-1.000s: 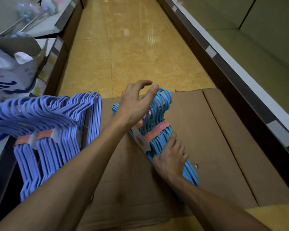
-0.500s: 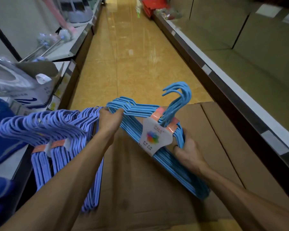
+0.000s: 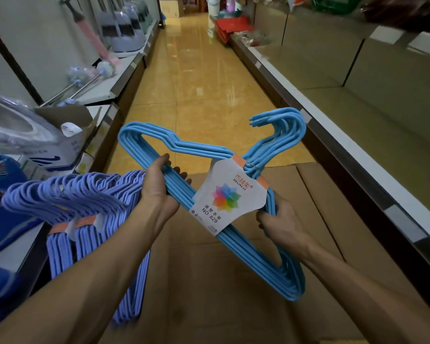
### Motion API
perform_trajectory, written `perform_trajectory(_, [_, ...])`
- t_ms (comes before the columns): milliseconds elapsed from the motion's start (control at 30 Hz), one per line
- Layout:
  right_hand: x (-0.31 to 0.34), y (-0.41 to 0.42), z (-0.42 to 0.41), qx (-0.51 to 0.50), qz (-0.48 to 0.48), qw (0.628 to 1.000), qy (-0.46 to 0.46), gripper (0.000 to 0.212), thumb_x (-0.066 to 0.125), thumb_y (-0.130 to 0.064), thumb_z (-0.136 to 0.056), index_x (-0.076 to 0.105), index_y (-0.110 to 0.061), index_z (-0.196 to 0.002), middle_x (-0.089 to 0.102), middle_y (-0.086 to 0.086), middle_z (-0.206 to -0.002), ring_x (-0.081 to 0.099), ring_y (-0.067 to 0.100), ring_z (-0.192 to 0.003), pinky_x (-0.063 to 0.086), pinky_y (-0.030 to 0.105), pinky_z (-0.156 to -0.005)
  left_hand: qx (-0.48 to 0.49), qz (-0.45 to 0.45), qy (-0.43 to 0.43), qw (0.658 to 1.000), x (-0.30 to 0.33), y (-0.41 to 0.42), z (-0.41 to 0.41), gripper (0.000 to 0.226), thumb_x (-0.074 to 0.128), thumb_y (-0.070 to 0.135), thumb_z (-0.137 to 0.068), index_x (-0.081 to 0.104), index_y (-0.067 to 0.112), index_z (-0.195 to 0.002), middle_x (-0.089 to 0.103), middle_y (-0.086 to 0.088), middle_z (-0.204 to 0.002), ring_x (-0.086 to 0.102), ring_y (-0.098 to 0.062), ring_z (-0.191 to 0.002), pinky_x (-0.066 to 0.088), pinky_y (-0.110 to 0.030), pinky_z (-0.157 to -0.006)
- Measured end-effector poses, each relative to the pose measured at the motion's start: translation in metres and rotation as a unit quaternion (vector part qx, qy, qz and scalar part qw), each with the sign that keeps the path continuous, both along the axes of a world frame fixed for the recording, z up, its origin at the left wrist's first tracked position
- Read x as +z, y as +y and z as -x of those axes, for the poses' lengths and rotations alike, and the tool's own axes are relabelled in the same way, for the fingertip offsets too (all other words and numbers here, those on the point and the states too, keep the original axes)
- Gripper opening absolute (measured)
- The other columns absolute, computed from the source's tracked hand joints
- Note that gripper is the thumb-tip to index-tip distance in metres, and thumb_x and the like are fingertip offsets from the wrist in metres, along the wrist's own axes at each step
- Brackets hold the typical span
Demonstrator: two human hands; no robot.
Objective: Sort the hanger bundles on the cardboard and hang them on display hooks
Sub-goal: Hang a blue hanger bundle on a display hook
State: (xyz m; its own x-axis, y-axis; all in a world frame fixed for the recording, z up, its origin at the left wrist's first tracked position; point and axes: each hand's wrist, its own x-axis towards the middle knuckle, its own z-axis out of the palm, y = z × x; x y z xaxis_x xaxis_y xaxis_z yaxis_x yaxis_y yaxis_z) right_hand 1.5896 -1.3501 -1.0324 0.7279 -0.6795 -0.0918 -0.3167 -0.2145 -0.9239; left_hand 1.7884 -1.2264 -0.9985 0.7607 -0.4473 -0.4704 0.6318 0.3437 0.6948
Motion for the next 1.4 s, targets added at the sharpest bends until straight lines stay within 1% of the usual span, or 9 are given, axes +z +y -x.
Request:
perform_trajectory(100, [0.004, -0.003, -0.007, -0.015, 0.007, 1.0, 0.013, 0.034, 0.054, 0.001, -0.089, 0.058, -0.033, -0.09, 0.065, 0.01, -0.084, 0.06, 0.023, -0.073, 0.056, 0.049, -0.067, 0.023, -0.003, -0.003, 1.0, 0.001, 0.005, 0.0, 0.018, 0.061, 0.031, -0.092, 0.056, 0.015, -0.086, 0.049, -0.002, -0.074, 0.053, -0.021, -0.073, 0.049, -0.037, -0.082])
perform_trajectory(233, [0.029, -0.004, -0.01, 0.006, 0.006, 0.999, 0.037, 0.033, 0.054, 0.002, -0.089, 0.055, -0.032, -0.086, 0.061, 0.002, -0.074, 0.055, 0.017, -0.064, 0.045, 0.029, -0.053, 0.052, -0.011, 0.003, 0.999, 0.014, 0.014, 0.007, 0.018, 0.059, 0.029, -0.091, 0.053, 0.015, -0.081, 0.046, -0.001, -0.068, 0.05, -0.019, -0.064, 0.048, -0.036, -0.078])
perform_trajectory(500, [0.145, -0.002, -0.016, 0.055, 0.038, 0.997, 0.047, 0.026, 0.061, -0.005, -0.094, 0.055, -0.03, -0.09, 0.056, -0.006, -0.069, 0.052, -0.005, -0.045, 0.035, 0.011, -0.04, 0.087, 0.023, 0.012, 0.996, 0.126, 0.04, 0.019, 0.014, 0.056, 0.017, -0.087, 0.05, 0.012, -0.075, 0.044, -0.003, -0.066, 0.047, -0.019, -0.061, 0.046, -0.033, -0.07])
perform_trajectory(700, [0.3, 0.012, -0.022, 0.073, 0.03, 0.997, 0.013, 0.029, 0.06, -0.013, -0.096, 0.058, -0.03, -0.12, 0.066, -0.006, -0.087, 0.061, -0.007, -0.067, 0.045, 0.012, -0.049, 0.08, 0.011, -0.031, 0.996, 0.292, 0.062, 0.014, 0.012, 0.056, 0.019, -0.087, 0.052, 0.015, -0.075, 0.051, 0.0, -0.068, 0.052, -0.017, -0.064, 0.049, -0.033, -0.069])
perform_trajectory(800, [0.392, 0.017, -0.026, 0.077, 0.018, 0.997, -0.003, 0.035, 0.061, -0.016, -0.094, 0.058, -0.033, -0.124, 0.071, -0.003, -0.1, 0.067, 0.013, -0.092, 0.06, 0.038, -0.079, 0.085, 0.018, -0.05, 0.995, 0.396, 0.068, 0.016, 0.014, 0.054, 0.02, -0.087, 0.052, 0.016, -0.073, 0.05, 0.0, -0.068, 0.053, -0.017, -0.064, 0.049, -0.031, -0.068])
perform_trajectory(900, [0.488, 0.021, -0.029, 0.076, 0.013, 0.997, -0.026, 0.04, 0.062, -0.014, -0.091, 0.058, -0.033, -0.126, 0.071, -0.003, -0.103, 0.067, 0.017, -0.097, 0.058, 0.048, -0.088, 0.096, 0.033, -0.063, 0.993, 0.501, 0.073, 0.017, 0.014, 0.053, 0.018, -0.088, 0.052, 0.016, -0.074, 0.051, 0.0, -0.067, 0.053, -0.016, -0.064, 0.048, -0.03, -0.073])
perform_trajectory(1067, [0.646, 0.032, -0.041, 0.075, 0.034, 0.995, -0.065, 0.047, 0.06, -0.016, -0.086, 0.058, -0.039, -0.127, 0.072, -0.005, -0.103, 0.068, 0.019, -0.094, 0.059, 0.05, -0.085, 0.092, 0.043, -0.069, 0.992, 0.664, 0.085, 0.006, 0.006, 0.059, 0.02, -0.083, 0.054, 0.018, -0.08, 0.056, 0.002, -0.072, 0.057, -0.016, -0.072, 0.049, -0.032, -0.073])
perform_trajectory(1233, [0.788, 0.044, -0.043, 0.069, 0.058, 0.993, -0.08, 0.008, 0.057, -0.018, -0.09, 0.061, -0.017, -0.096, 0.059, 0.0, -0.071, 0.047, 0.016, -0.06, 0.041, 0.036, -0.055, 0.093, 0.057, -0.101, 0.989, 0.811, 0.095, 0.014, 0.012, 0.054, 0.02, -0.087, 0.051, 0.017, -0.076, 0.053, 0.0, -0.074, 0.054, -0.017, -0.073, 0.047, -0.032, -0.077])
perform_trajectory(1400, [0.891, 0.053, -0.036, 0.045, 0.072, 0.992, -0.089, 0.013, 0.06, -0.029, -0.088, 0.058, -0.017, -0.092, 0.064, 0.015, -0.08, 0.053, 0.023, -0.065, 0.043, 0.04, -0.058, 0.079, 0.064, -0.149, 0.984, 0.918, 0.111, 0.028, 0.012, 0.058, 0.022, -0.085, 0.049, 0.019, -0.078, 0.05, 0.0, -0.075, 0.052, -0.017, -0.074, 0.048, -0.031, -0.076])
